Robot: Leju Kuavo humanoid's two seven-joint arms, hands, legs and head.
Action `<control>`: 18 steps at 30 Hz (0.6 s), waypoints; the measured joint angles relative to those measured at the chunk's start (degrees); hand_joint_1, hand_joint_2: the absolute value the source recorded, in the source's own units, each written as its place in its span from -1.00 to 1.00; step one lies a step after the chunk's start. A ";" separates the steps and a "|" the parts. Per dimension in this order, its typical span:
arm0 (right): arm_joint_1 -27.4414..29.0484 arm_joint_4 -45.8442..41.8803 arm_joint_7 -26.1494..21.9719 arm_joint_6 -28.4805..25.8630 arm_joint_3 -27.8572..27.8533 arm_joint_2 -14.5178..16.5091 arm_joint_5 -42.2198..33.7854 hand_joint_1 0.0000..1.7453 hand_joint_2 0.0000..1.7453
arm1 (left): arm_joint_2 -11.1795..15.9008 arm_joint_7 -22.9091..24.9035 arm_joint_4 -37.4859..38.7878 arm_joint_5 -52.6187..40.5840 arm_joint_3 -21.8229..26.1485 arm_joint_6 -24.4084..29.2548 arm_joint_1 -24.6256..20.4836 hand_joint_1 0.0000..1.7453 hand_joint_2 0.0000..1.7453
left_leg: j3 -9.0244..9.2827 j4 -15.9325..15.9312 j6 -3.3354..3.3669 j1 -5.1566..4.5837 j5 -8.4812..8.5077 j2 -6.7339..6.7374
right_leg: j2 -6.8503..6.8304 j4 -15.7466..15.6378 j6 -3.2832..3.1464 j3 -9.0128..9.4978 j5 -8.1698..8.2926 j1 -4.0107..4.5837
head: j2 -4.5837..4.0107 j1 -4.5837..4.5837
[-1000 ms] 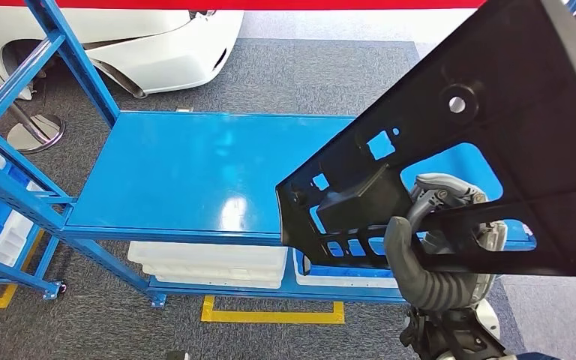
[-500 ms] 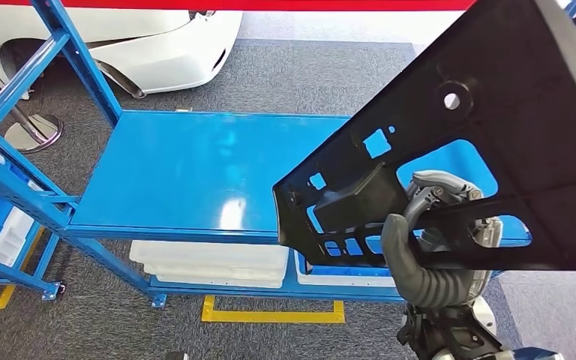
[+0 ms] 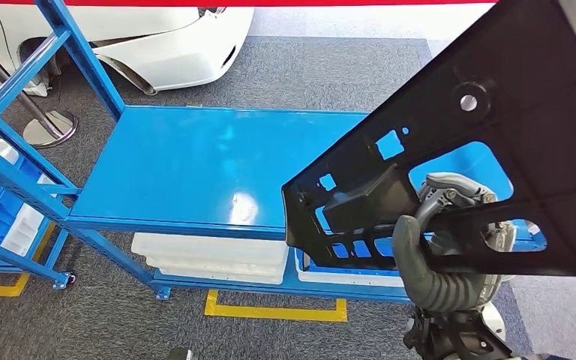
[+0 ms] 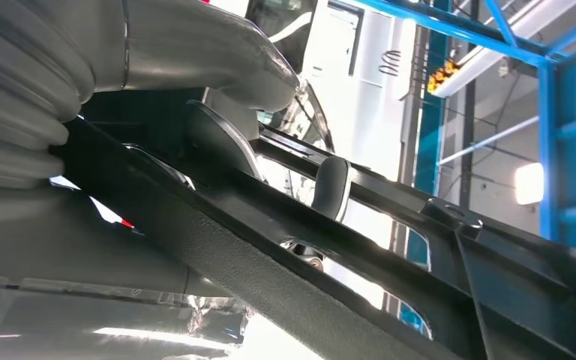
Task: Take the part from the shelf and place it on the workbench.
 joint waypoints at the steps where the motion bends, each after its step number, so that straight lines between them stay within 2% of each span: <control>1: -0.03 0.00 0.02 0.00 0.00 0.02 -0.01 1.00 1.00 | 0.01 -0.01 0.01 0.00 0.00 -0.03 -0.02 -1.00 -1.00 | -0.79 2.21 -0.21 0.08 -1.85 0.05 | -0.16 -0.14 -0.43 -0.25 0.27 0.02 | 0.00 -0.41; 3: -0.05 0.00 0.09 0.00 0.00 0.02 -0.04 1.00 1.00 | 0.01 -0.02 0.02 0.03 0.00 -0.09 -0.05 -1.00 -1.00 | -3.25 9.05 -0.38 0.15 -6.51 0.15 | -0.42 -0.12 -1.04 -0.97 0.80 0.27 | 0.00 -1.35; 4: -0.04 0.00 0.15 0.01 0.00 0.02 -0.08 1.00 1.00 | 0.01 -0.04 0.02 0.05 0.00 -0.13 -0.04 -1.00 -1.00 | -4.33 12.34 -0.41 0.15 -8.22 0.16 | -0.52 -0.10 -1.23 -1.42 1.11 0.45 | 0.00 -1.75; 5: -0.04 0.00 0.23 0.03 0.00 0.02 -0.10 1.00 1.00 | 0.01 -0.07 0.03 0.10 0.00 -0.17 -0.02 -1.00 -1.00 | -4.61 14.03 -0.34 0.12 -8.78 0.16 | -0.59 -0.08 -1.33 -1.87 1.46 0.64 | 0.00 -2.01; 6: -0.04 0.00 0.31 0.06 0.00 0.02 -0.13 1.00 1.00 | 0.01 -0.10 0.04 0.17 0.00 -0.21 -0.01 -1.00 -1.00 | -3.90 13.73 -0.14 0.05 -8.23 0.16 | -0.64 -0.07 -1.35 -2.33 1.86 0.83 | 0.00 -2.24; 8: -0.06 0.00 0.49 0.13 0.00 0.02 -0.22 1.00 1.00 | 0.01 -0.16 0.05 0.38 0.00 -0.25 -0.08 -1.00 -1.00 | 0.61 7.01 0.71 -0.27 -4.88 0.17 | -0.68 -0.06 -1.24 -3.19 2.78 1.14 | 0.00 -2.65; 9: -0.07 0.00 0.55 0.17 0.00 0.02 -0.30 1.00 1.00 | 0.01 -0.20 0.06 0.48 0.00 -0.25 -0.16 -1.00 -1.00 | 3.02 2.73 1.17 -0.50 -3.72 0.23 | -0.70 -0.06 -1.07 -3.55 3.24 1.28 | 0.00 -2.82; 10: -0.09 0.00 0.62 0.22 0.00 0.02 -0.39 1.00 1.00 | 0.01 -0.25 0.07 0.58 0.00 -0.24 -0.21 -1.00 -1.00 | 4.70 -0.42 1.44 -0.74 -2.73 0.35 | -0.74 -0.15 -0.83 -3.74 3.74 1.29 | 0.00 -2.85; 11: -0.12 0.00 0.66 0.29 0.00 0.03 -0.49 1.00 1.00 | 0.01 -0.30 0.08 0.68 0.01 -0.23 -0.23 -1.00 -1.00 | 5.26 -2.13 1.63 -0.95 -2.38 0.47 | -0.82 -0.28 -0.52 -3.81 4.21 1.20 | 0.00 -2.86; 14: -0.28 0.01 0.76 0.54 0.00 0.07 -0.87 1.00 1.00 | -0.01 -0.44 0.14 0.97 0.03 -0.14 -0.20 -1.00 -1.00 | 4.28 -3.48 2.43 -1.26 -0.67 0.68 | -1.09 -1.08 0.74 -3.86 5.59 0.71 | 0.00 -3.07; 15: -0.34 0.01 0.77 0.58 0.00 0.08 -0.98 1.00 1.00 | -0.02 -0.48 0.16 1.01 0.03 -0.09 -0.19 -1.00 -1.00 | 3.79 -3.81 2.85 -1.23 0.18 0.72 | -1.02 -0.79 1.10 -4.16 4.75 0.65 | 0.00 -3.10; 16: -0.39 0.02 0.77 0.59 0.00 0.09 -1.08 1.00 1.00 | -0.03 -0.52 0.18 1.01 0.04 -0.10 -0.17 -1.00 -1.00 | 3.15 -4.17 3.20 -1.11 1.11 0.75 | -0.91 0.51 1.38 -4.68 2.68 0.63 | 0.00 -2.96; 18: -0.47 0.06 0.78 0.61 0.00 0.09 -1.15 1.00 1.00 | -0.03 -0.55 0.19 0.97 0.04 -0.54 -0.16 -1.00 -1.00 | 1.48 -4.32 3.55 -1.02 2.69 0.77 | -0.70 6.31 1.75 -6.13 -3.61 0.55 | 0.00 -2.32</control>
